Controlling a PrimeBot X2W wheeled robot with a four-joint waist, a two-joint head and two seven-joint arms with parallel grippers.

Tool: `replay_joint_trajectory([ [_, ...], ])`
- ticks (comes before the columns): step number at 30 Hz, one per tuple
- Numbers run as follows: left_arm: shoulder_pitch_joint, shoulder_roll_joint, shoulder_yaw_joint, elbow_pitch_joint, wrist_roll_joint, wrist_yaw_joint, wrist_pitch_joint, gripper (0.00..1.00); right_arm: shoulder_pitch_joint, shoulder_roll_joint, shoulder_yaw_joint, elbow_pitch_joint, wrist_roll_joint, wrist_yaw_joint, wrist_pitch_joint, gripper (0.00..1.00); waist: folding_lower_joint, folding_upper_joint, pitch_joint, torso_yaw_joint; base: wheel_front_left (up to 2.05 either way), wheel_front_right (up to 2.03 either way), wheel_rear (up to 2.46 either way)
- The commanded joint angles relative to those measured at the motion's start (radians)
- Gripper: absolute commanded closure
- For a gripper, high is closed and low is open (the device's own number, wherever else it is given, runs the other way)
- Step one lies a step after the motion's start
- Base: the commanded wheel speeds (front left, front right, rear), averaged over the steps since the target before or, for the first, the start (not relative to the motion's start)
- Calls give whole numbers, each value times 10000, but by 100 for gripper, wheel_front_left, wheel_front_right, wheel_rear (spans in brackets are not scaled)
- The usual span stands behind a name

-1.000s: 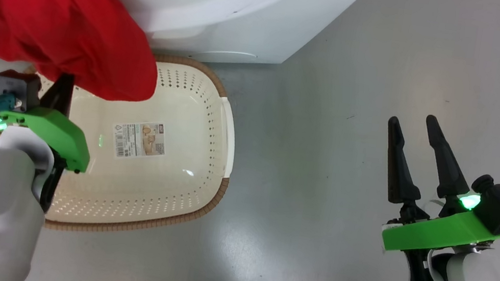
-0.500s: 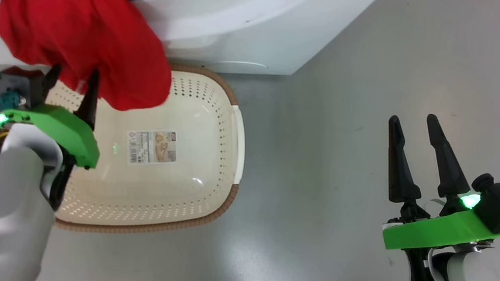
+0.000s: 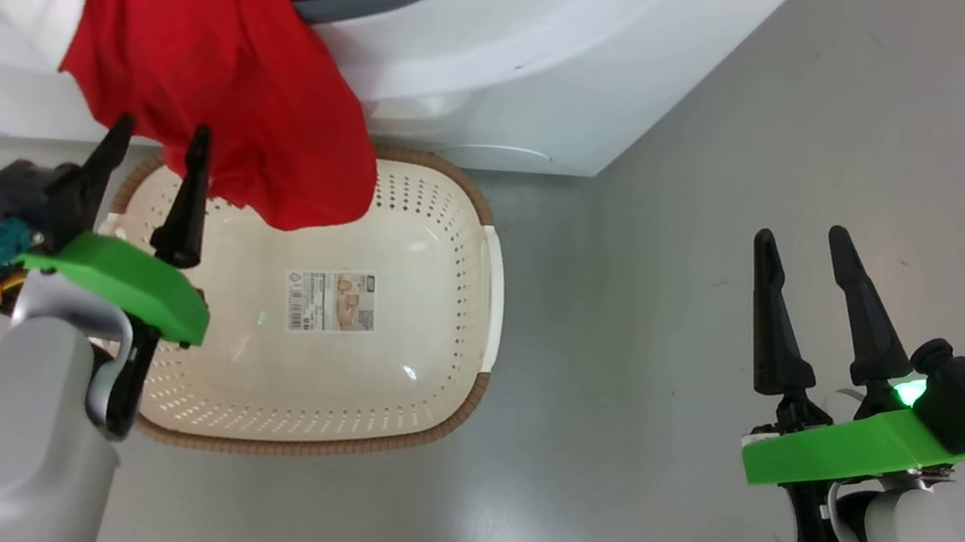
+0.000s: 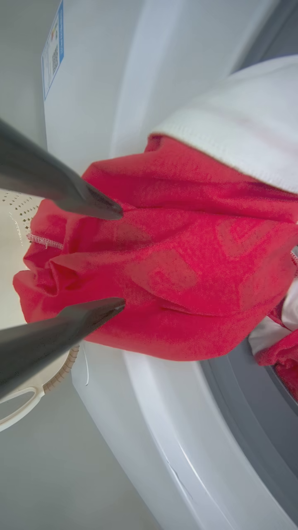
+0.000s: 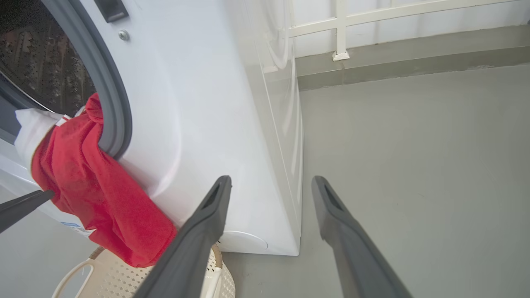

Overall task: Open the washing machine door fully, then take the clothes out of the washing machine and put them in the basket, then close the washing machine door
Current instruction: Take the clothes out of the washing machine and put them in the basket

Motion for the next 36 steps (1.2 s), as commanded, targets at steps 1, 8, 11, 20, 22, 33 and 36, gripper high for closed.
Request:
replay_joint_trajectory([
  [1,464,296,325,-685,44,-53,-62,0,334,20,166,-185,-154,50,-65,0,0,0,-102,99,0,0,0],
  [8,1554,251,675,-2786,62,-54,-62,0,437,20,93,-186,-259,50,-65,0,0,0,-265,229,0,0,0],
  [11,2090,256,817,-3559,90,-54,-63,0,496,20,54,-205,-306,50,-65,0,0,0,-311,266,0,0,0],
  [20,3752,239,1163,-5319,93,-55,-63,0,588,20,12,-226,-374,50,-65,0,0,0,-360,286,0,0,0],
  [22,3994,213,1233,-5598,74,-55,-63,0,586,20,1,-230,-376,50,-65,0,0,0,-352,294,0,0,0],
  [33,4079,72,1307,-5981,176,-55,-63,0,543,20,-29,-218,-419,50,-65,0,0,0,-323,347,0,0,0],
  [36,3899,97,1351,-5726,259,-55,-63,0,546,20,-12,-217,-401,50,-65,0,0,0,-340,345,0,0,0],
])
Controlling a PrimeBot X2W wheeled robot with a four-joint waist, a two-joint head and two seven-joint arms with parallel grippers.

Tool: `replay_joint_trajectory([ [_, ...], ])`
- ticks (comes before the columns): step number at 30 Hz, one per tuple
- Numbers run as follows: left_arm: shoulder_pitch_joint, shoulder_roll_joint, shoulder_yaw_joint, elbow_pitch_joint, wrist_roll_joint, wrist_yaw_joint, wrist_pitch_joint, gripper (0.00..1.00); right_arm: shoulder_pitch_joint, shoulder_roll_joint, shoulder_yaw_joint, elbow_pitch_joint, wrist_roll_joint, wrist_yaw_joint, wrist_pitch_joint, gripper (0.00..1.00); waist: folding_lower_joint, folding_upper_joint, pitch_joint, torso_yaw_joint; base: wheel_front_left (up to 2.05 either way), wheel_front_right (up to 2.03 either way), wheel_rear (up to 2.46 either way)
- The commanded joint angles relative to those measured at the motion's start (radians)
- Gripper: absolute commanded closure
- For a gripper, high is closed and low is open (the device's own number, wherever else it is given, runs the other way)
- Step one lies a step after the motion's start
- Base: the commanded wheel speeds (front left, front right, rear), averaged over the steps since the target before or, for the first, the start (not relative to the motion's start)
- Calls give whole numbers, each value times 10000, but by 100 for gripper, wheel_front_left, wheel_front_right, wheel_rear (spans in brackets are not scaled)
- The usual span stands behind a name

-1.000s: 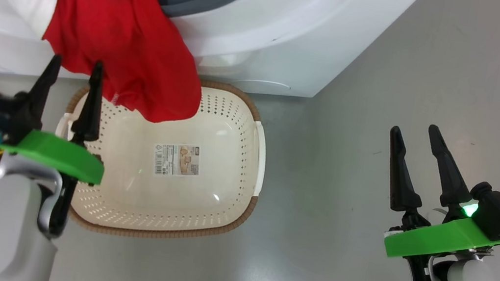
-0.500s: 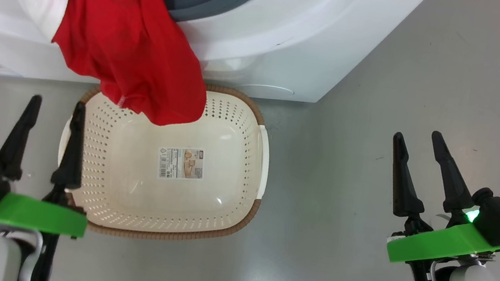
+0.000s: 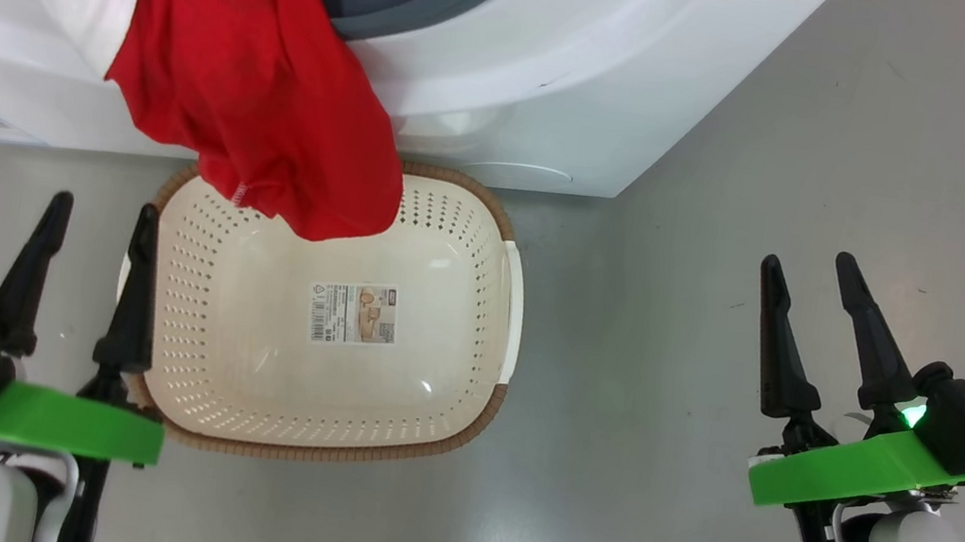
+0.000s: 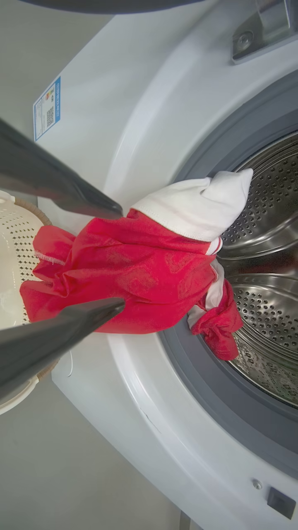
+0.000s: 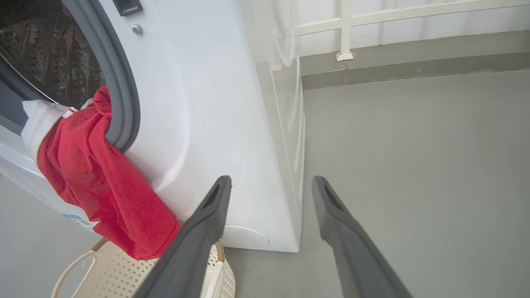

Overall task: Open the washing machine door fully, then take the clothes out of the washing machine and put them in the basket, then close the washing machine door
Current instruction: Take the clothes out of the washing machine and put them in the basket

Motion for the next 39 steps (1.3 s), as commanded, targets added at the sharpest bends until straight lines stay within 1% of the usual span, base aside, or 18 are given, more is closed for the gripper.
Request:
replay_joint_trajectory([
  [1,-158,194,366,-105,111,-55,-51,0,150,22,238,-214,-6,50,-65,0,0,0,-5,-1,0,0,0],
  [7,-966,397,339,705,430,-27,-51,0,155,22,311,-188,40,50,-65,0,0,0,3,5,0,0,0],
  [19,-3659,1028,-21,2503,962,182,42,0,67,22,445,-165,99,50,-65,0,0,0,109,-28,0,0,0],
  [26,-5012,1435,-183,3801,1090,217,515,0,-20,22,511,-184,170,50,-65,0,0,0,223,-142,0,0,0],
  [32,-5948,1676,-257,5003,1022,204,1014,0,-73,22,509,-221,228,50,-65,0,0,0,381,-203,0,0,0],
  [39,-6758,1805,-514,6190,864,82,1287,0,-172,22,497,-260,265,50,-65,0,0,0,535,-253,0,0,0],
])
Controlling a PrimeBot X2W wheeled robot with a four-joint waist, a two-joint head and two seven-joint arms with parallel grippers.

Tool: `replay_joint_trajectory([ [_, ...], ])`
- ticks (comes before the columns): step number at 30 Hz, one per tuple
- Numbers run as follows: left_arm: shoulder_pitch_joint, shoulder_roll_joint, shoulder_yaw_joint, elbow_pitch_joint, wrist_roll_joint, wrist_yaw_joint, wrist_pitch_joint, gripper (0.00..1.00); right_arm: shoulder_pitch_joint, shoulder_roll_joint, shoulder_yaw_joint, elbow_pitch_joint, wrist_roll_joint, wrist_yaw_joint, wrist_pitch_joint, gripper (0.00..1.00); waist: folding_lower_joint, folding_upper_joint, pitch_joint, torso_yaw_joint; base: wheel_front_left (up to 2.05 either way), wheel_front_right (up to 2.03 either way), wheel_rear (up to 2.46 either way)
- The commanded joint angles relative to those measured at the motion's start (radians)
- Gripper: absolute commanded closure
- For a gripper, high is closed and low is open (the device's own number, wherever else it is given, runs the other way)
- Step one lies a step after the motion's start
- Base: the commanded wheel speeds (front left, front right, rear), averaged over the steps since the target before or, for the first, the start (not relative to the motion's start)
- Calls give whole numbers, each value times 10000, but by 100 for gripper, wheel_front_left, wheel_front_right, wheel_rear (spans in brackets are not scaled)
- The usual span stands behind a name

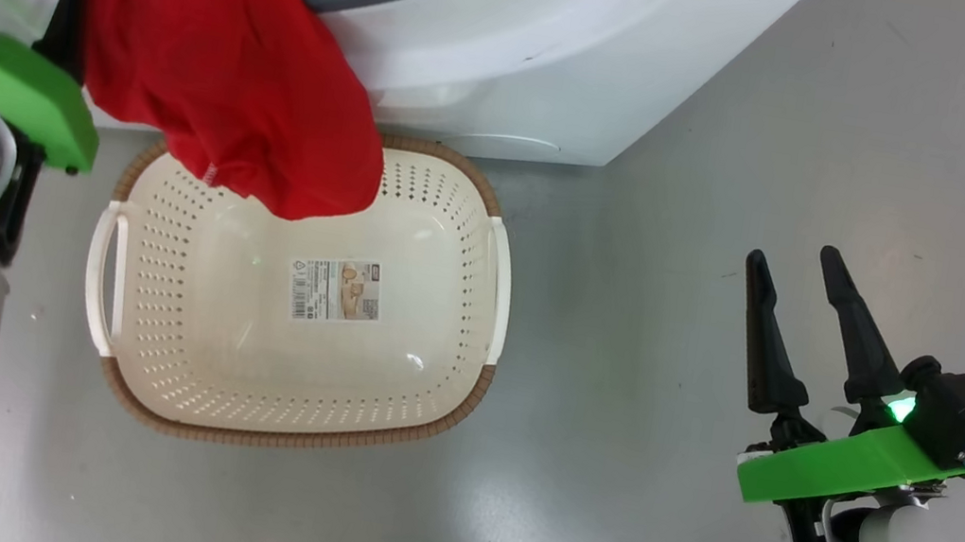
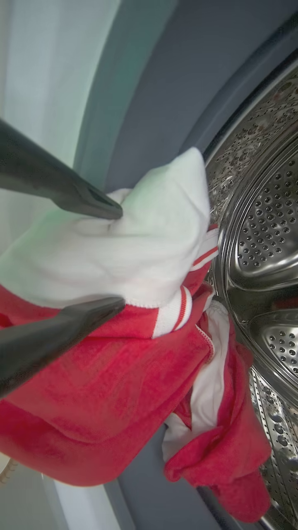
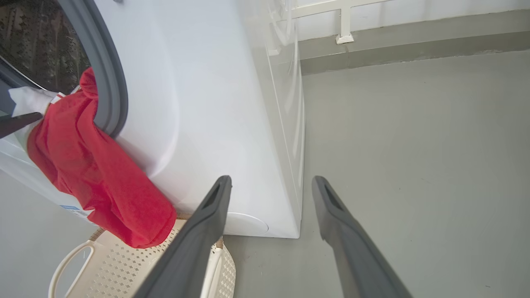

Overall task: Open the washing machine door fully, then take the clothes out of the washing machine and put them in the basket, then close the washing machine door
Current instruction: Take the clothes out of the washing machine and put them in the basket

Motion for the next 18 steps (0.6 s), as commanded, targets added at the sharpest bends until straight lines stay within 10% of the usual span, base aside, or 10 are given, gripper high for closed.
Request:
replay_joint_trajectory([
  [1,-114,503,140,-102,-132,-57,23,0,-90,22,221,-257,80,50,-65,0,0,0,24,-14,0,0,0],
  [18,-1263,394,-2268,1315,-1957,-140,-158,9,-251,22,280,-347,230,50,-65,0,0,0,256,-170,0,0,0],
])
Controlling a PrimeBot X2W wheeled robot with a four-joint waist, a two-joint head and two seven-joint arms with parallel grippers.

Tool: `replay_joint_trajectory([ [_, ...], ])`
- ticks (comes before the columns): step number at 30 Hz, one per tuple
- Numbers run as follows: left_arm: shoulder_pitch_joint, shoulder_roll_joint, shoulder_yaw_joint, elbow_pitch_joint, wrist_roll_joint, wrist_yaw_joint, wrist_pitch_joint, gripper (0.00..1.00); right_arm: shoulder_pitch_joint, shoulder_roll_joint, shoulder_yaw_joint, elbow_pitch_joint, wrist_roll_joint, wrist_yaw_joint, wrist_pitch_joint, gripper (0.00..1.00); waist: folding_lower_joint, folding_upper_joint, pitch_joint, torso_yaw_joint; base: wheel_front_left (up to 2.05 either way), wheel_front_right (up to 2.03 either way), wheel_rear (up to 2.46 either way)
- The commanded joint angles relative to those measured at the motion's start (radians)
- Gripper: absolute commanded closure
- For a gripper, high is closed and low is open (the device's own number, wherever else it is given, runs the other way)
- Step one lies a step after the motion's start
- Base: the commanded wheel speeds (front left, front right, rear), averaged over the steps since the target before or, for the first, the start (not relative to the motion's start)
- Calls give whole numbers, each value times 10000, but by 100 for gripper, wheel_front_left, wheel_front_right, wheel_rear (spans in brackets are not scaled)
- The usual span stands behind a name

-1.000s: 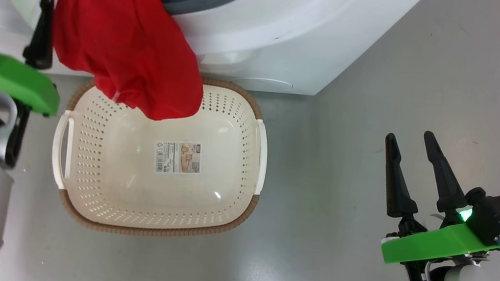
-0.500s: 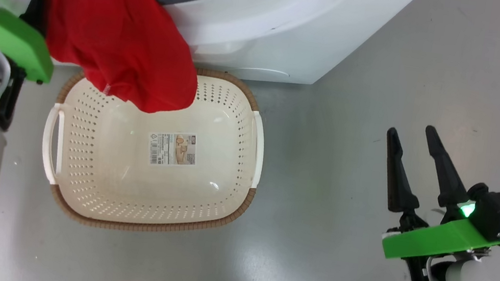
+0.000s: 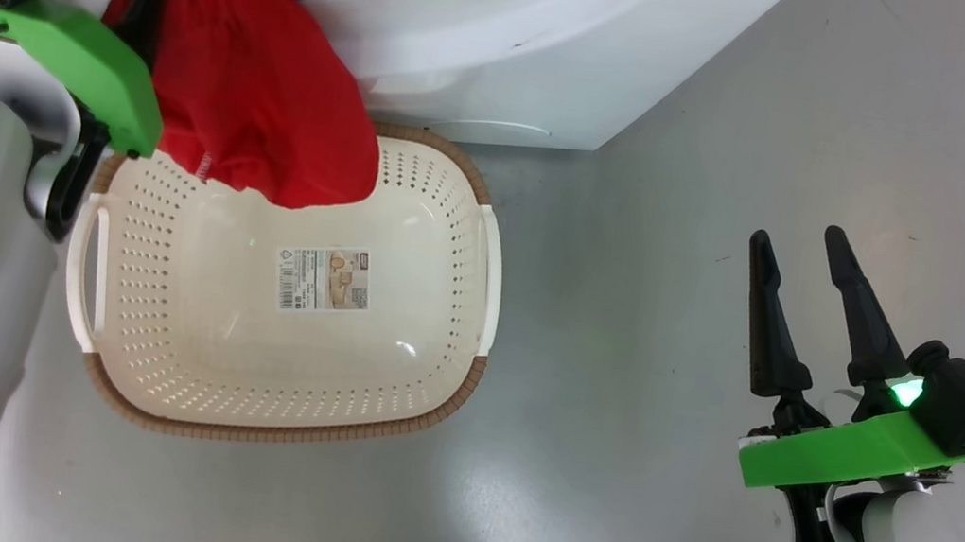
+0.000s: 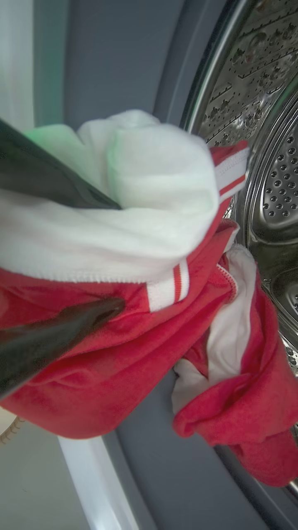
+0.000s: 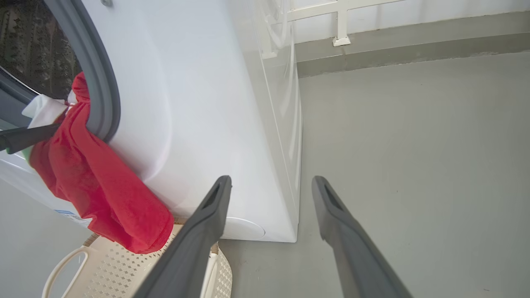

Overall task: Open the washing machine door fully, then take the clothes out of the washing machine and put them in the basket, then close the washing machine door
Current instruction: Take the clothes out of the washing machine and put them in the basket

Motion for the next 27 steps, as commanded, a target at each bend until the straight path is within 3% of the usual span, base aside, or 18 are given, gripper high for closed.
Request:
replay_joint_trajectory([
  [1,-162,475,-115,-24,-187,-56,-57,48,-24,22,262,-251,152,50,-65,0,0,0,21,-25,0,0,0],
  [3,-229,522,-349,105,-362,-56,-96,75,-33,22,268,-253,168,50,-65,0,0,0,28,-42,0,0,0],
  [4,-258,549,-459,172,-448,-56,-117,100,-36,22,269,-253,177,50,-65,0,0,0,30,-49,0,0,0],
  [15,-126,571,-1508,361,-1314,-57,-795,100,30,22,216,-234,148,50,-65,0,0,0,-120,36,0,0,0],
  [27,1462,598,-2274,-539,-1951,-57,-1215,100,219,22,186,-178,64,50,-65,0,0,0,-448,284,0,0,0],
])
